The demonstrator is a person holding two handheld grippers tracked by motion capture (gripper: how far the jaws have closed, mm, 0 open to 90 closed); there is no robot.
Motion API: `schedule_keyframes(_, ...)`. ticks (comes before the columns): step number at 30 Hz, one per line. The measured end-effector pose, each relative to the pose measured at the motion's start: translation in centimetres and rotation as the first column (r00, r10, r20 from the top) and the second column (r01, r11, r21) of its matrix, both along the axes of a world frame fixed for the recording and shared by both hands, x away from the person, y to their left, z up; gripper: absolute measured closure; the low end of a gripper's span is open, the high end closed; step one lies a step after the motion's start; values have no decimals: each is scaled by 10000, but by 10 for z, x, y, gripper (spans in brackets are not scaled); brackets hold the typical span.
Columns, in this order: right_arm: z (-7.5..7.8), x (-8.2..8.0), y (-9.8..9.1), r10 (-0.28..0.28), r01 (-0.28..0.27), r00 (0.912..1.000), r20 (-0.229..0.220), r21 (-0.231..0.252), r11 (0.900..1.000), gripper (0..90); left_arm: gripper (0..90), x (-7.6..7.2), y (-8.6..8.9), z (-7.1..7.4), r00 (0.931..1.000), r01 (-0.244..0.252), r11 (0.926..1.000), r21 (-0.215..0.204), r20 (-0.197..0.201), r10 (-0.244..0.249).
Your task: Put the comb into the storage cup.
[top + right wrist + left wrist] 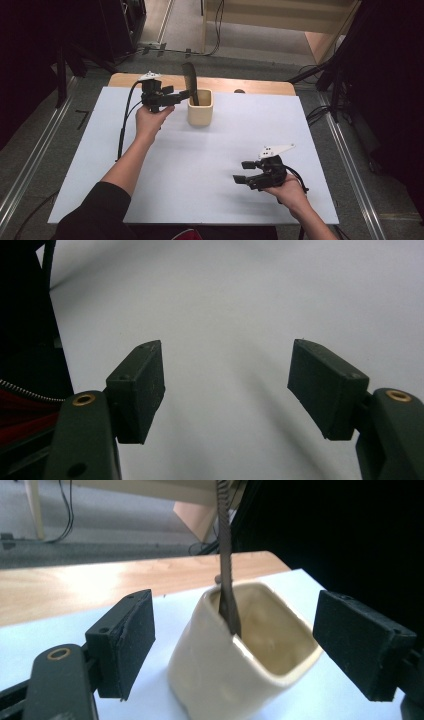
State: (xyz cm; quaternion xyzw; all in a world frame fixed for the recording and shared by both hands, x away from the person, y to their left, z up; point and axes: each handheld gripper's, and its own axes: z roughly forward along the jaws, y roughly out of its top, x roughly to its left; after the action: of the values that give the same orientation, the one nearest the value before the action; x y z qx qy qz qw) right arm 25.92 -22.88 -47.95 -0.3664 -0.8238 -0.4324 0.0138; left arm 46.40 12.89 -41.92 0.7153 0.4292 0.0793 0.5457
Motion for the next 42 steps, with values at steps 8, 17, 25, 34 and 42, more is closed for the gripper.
schedule_keyframes(8,0,1,-3,-120,120,9999,37,-20,9999,288,184,-10,11,0,9980,196,9998,-29,-592,-198)
schedule_keyframes(17,-1,2,-5,-249,249,9997,-15,-29,9997,287,184,-23,17,2,9915,691,9976,26,-1102,-684)
schedule_keyframes(25,-1,3,-7,-326,326,9995,-2,-52,9995,287,184,-33,20,0,9857,931,9952,308,-1441,-877)
schedule_keyframes(34,-2,4,-9,-440,440,9990,-4,-80,9990,285,201,-42,21,-9,9658,1487,9880,412,-2209,-1362)
schedule_keyframes(42,-2,4,-11,-512,512,9987,16,-61,9987,284,201,-55,25,-15,9588,1795,9820,591,-2339,-1612)
